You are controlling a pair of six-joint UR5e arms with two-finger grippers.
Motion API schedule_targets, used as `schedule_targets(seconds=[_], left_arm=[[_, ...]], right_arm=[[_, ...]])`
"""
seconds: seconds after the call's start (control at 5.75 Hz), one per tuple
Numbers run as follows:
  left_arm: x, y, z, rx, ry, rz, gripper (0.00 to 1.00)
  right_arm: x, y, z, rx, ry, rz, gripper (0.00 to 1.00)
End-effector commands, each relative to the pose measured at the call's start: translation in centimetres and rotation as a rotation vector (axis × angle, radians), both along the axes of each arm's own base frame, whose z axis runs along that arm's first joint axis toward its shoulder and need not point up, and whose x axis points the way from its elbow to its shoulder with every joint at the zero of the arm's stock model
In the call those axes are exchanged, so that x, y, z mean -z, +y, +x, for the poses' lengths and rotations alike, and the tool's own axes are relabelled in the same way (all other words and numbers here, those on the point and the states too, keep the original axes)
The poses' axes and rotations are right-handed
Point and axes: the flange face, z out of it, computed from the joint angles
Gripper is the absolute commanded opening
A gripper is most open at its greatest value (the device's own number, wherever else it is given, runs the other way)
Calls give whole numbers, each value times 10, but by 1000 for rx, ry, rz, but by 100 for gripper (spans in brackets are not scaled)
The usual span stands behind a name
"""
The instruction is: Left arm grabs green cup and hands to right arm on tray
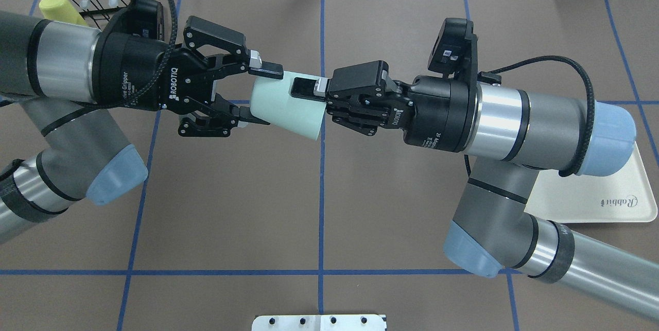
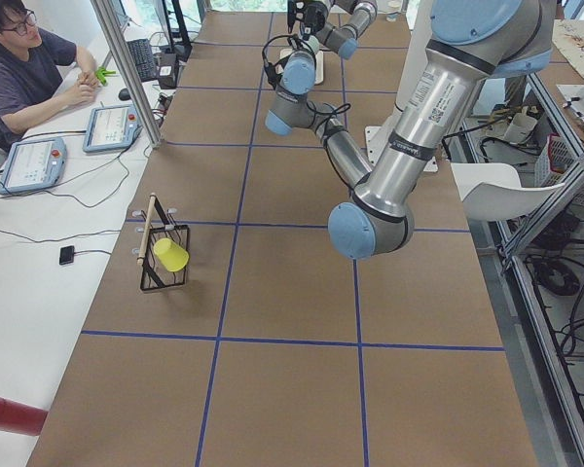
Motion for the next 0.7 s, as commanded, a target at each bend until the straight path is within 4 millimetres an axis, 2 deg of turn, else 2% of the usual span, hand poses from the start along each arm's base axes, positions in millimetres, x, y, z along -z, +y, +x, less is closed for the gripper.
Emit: schedule_targets(seconds=[0.0,0.35,0.52], left_arm=[[-4,-2,1,11,-28,86,100],[-11,-3,0,13,-39,79,100],[-14,-4,-1,15,-42,75,100]], right_arm=[[-5,-1,12,14,21,31,0],[-10,-6,17,0,30,25,0],[-30,-14,21,-17,74,-6,0]])
